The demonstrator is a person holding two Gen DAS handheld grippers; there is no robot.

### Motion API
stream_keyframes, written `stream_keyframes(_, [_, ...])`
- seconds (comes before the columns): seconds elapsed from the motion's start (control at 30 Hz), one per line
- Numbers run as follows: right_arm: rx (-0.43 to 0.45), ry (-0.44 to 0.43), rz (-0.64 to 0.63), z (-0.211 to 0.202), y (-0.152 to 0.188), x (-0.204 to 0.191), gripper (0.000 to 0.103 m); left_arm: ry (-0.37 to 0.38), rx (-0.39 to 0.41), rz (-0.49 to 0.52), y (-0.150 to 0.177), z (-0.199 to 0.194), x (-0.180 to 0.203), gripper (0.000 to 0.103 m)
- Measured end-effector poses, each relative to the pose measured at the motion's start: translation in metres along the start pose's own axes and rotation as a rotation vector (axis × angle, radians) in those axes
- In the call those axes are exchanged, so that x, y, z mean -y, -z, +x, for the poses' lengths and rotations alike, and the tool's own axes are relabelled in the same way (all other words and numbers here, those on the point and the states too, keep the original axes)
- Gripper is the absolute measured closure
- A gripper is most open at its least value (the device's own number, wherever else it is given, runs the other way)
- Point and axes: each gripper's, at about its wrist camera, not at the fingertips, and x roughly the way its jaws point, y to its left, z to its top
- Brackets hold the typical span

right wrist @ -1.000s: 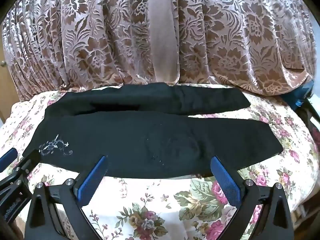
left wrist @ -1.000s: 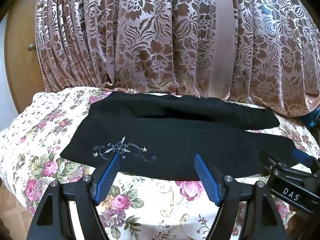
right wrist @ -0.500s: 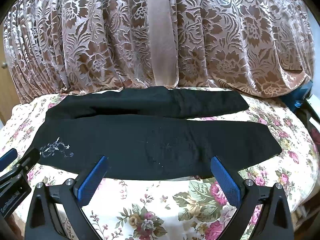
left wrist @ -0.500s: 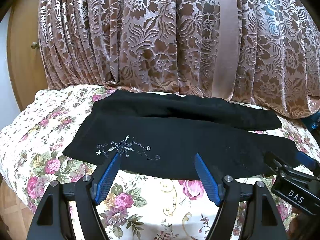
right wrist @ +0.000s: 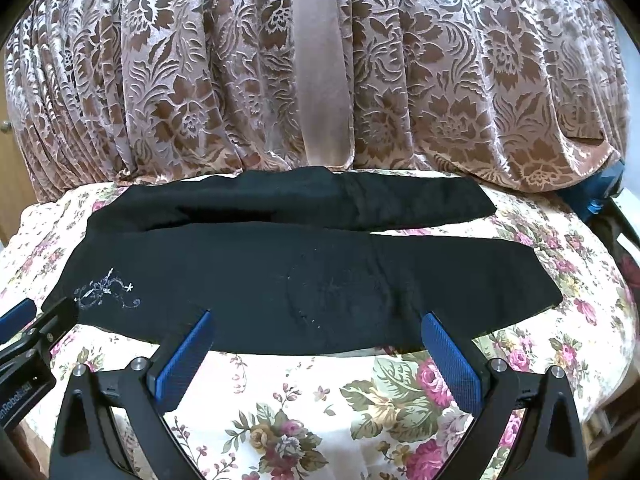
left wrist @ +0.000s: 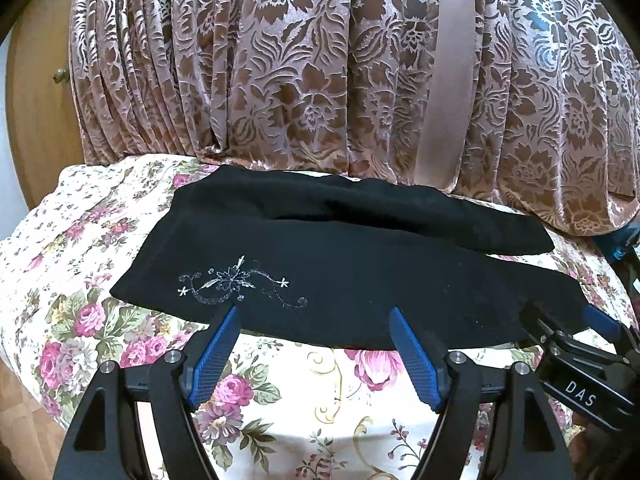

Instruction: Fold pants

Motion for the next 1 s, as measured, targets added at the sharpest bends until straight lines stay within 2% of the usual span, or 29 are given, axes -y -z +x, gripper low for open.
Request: stream_keyframes(1.0, [-0.026, -0.007, -0.055, 0.007, 0.002, -0.016, 0.000, 0.002, -0.012, -0.045, 0.002, 0.004, -0.011, 0.025])
